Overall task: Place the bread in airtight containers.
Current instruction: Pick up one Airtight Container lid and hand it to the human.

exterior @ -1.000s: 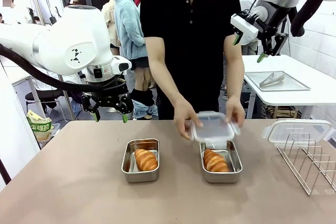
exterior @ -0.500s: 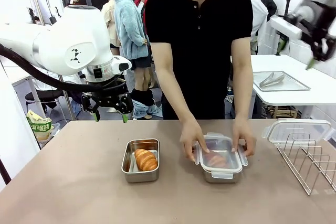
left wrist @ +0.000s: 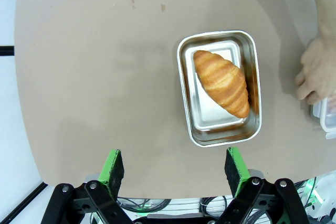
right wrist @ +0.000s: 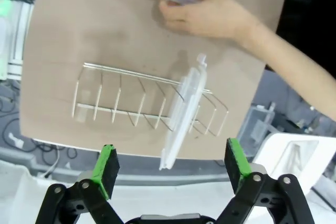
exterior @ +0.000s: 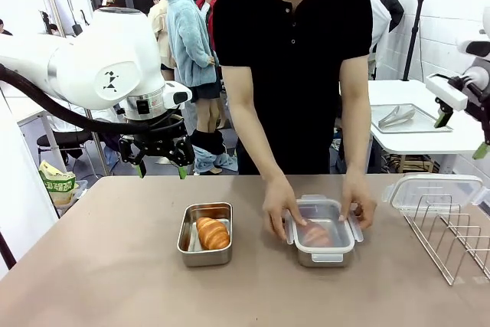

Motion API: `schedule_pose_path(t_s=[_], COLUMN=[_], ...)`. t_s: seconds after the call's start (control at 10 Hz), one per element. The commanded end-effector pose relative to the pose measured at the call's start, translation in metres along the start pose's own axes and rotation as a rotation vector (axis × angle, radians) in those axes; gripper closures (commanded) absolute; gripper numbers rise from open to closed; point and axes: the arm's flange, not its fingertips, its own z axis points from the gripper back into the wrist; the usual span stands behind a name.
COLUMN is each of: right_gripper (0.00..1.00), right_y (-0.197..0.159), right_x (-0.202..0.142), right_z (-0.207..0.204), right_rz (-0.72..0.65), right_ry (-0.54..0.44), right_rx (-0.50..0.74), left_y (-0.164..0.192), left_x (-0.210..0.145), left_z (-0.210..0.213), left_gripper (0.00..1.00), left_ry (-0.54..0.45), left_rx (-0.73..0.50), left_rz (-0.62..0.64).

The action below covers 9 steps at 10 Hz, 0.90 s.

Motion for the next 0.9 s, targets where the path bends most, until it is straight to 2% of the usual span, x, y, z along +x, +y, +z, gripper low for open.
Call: schedule_pose_path(t_s=[0.0,0.3,0.4,0.8], right_gripper=[0.00,0.00,0.00,0.00], right_y=[0.0118,0.0106,0.0115,0.0115], right_x=[-0.0055,-0.0123,-0.0095,-0.0095], right_z=[-0.0033,0.0016,0.0020,0.0020], right_rz=[-0.074,-0.090,-0.066,-0.066], right_ry=[0.031,0.048,0.013,0.013], right_rx=[-0.048,-0.049,-0.033,-0.033], left_y=[0.0021,0.0021,0.0021,0.0021], left_x=[0.0007,0.0007,0.0007,0.0007], left_z=[0.0017,0.0017,0.0017,0.0017], left_gripper=[0.00,0.00,0.00,0.00], left_ry=[0.001,0.001,0.001,0.001], left_rx=[0.005,0.005,0.005,0.005], left_rz=[-0.003,-0.003,-0.003,-0.003])
